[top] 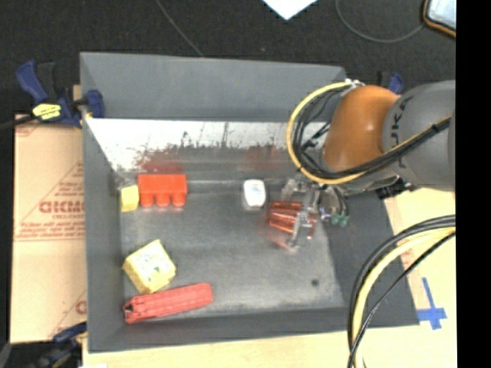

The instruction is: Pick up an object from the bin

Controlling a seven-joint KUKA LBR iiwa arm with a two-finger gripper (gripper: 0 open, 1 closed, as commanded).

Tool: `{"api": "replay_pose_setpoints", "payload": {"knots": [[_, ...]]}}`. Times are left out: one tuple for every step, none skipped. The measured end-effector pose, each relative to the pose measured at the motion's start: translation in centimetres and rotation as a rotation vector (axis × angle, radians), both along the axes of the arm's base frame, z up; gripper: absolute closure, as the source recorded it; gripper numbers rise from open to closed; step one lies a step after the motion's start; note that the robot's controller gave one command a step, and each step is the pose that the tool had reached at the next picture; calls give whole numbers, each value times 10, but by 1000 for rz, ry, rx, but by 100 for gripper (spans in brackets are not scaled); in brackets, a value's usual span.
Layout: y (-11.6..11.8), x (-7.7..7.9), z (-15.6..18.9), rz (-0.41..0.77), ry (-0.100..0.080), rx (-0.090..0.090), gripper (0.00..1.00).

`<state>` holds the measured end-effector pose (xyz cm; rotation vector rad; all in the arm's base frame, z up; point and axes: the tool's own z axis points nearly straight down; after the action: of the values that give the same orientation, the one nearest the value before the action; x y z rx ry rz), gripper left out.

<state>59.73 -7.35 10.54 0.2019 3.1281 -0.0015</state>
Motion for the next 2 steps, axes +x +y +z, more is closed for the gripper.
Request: {"api": "replay_pose_setpoints", "payload": {"knots": [[11, -15, -35, -318, -16, 4, 0], [-3, -8, -35, -207, -10, 0, 100]]}}
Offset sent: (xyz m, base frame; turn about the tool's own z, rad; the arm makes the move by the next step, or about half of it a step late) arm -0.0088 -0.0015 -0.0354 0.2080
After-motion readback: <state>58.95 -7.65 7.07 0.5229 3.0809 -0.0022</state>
